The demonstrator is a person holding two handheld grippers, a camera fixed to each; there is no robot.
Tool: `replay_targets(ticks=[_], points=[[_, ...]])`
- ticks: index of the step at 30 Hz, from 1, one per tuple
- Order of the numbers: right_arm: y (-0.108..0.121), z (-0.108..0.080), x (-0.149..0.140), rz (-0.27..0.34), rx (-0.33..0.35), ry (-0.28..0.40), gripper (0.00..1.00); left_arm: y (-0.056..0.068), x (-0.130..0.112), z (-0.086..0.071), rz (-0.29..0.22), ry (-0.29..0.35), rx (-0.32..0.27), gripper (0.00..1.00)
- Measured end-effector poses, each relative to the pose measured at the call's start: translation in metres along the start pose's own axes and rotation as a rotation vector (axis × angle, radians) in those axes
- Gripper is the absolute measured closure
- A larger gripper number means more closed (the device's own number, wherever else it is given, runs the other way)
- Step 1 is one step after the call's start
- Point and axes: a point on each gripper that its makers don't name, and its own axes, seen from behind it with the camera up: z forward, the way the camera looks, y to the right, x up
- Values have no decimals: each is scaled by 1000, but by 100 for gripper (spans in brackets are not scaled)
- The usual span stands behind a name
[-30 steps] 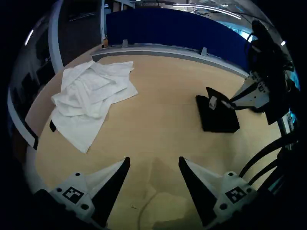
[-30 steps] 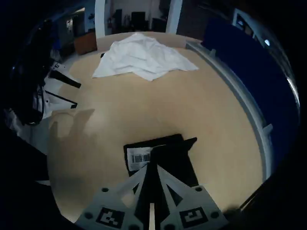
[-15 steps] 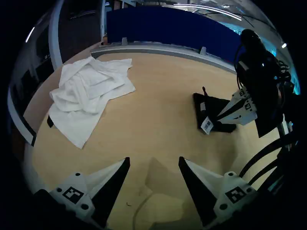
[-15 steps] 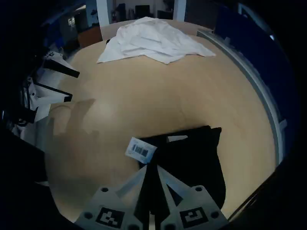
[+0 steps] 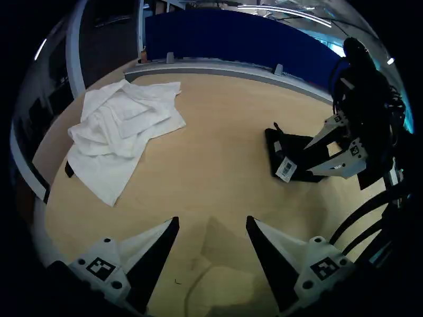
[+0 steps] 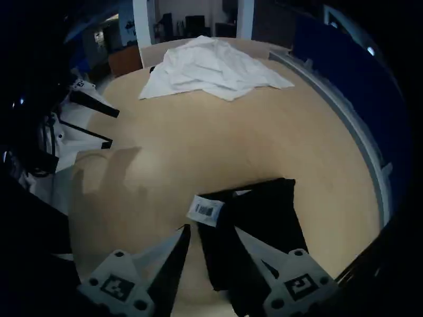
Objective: Fold towel
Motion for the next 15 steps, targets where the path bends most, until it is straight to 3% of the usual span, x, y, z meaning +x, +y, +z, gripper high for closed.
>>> replay_targets(ticks=[5,7,10,15], points=[[4,-18,10,51,-5,65,25,0,1,0,-1,-1,-1,6],[9,-25,12,74,-23,86,23,0,2,0,0,-1,-1,6],[19,-36,11,108,-62,109,11,1,4,0,4,1,-2,6],[35,-51,-8,170,-132,114,8,4,7,-1,9,4,-5,6]])
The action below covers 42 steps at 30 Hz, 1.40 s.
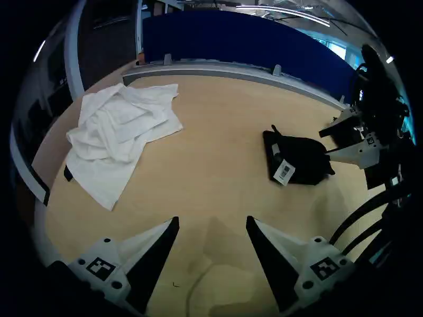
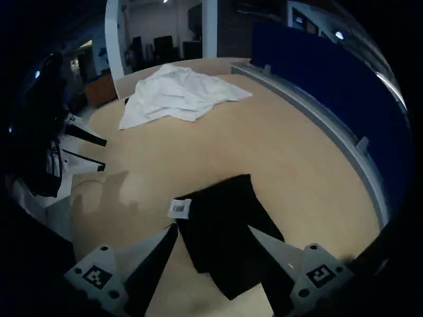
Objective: Fold towel
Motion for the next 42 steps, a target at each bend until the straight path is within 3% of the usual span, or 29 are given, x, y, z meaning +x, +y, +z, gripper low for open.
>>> replay_targets(ticks=[14,20,27,30,37,42], points=[[20,-26,-89,147,-89,-76,7,4,4,4,12,-3,-5,6],[22,-23,-119,167,-115,-115,9,8,6,6,19,-5,-10,6],[24,-16,-129,177,-125,-126,17,10,6,6,22,-5,-12,6],[25,-14,-130,189,-120,-126,23,10,6,5,19,-5,-12,6],[29,-10,-133,219,-122,-132,56,10,6,6,16,-6,-13,6],[29,-9,-132,229,-118,-131,73,10,5,6,20,-7,-12,6]])
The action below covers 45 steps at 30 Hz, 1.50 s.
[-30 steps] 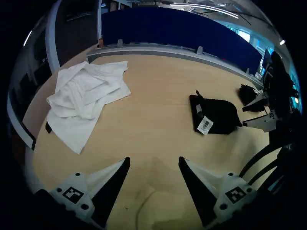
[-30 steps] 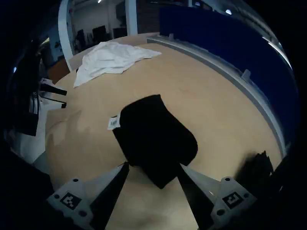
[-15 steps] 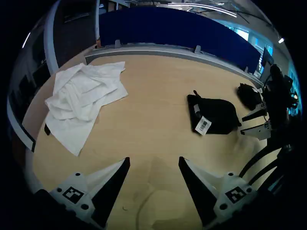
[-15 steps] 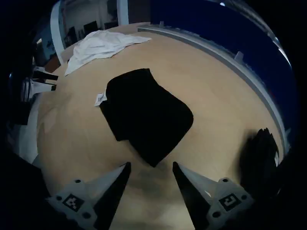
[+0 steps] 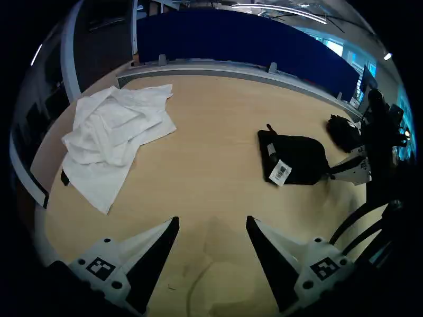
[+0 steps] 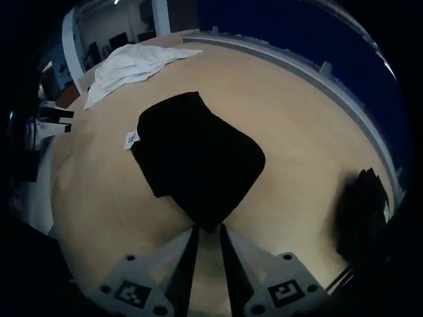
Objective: Fold towel
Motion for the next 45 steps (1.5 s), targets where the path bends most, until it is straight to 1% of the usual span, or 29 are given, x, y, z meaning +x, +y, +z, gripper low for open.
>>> replay_targets(ticks=[4,7,10,17,24,29,35,39,45], points=[[-1,-1,-1,-1,3,2,76,-1,-1,0,-1,-2,1,6],[-3,-1,-1,-3,7,5,83,-1,-2,0,-4,-2,1,6],[-4,-2,-2,-4,10,8,85,-2,-3,0,-6,-2,1,6],[-3,-4,1,-3,6,21,87,-1,-4,0,-4,-3,0,6],[-1,-13,14,-12,2,44,87,-1,-1,1,-7,2,0,6],[2,-24,37,-23,-3,85,87,0,1,1,-9,5,-3,6],[5,-38,85,-65,-11,149,87,1,2,0,-14,9,-6,6],[5,-38,115,-104,-11,175,87,3,2,-1,-18,11,-10,6],[1,-27,155,-156,1,193,88,5,4,-2,-25,13,-14,6]])
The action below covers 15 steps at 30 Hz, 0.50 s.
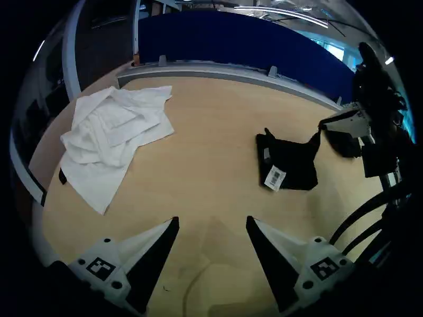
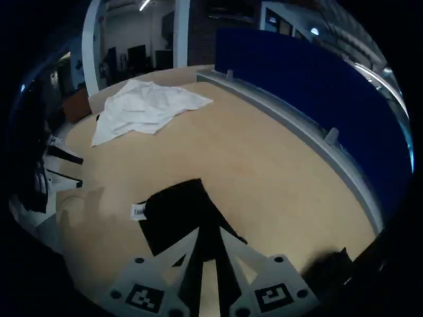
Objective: Fold towel
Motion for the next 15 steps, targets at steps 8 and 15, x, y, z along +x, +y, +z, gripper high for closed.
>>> replay_targets(ticks=[8,15], points=[[-5,23,25,-27,27,-3,88,0,1,-1,-17,7,-2,6],[-6,21,15,-24,28,-16,88,-3,1,2,-26,4,-3,6]])
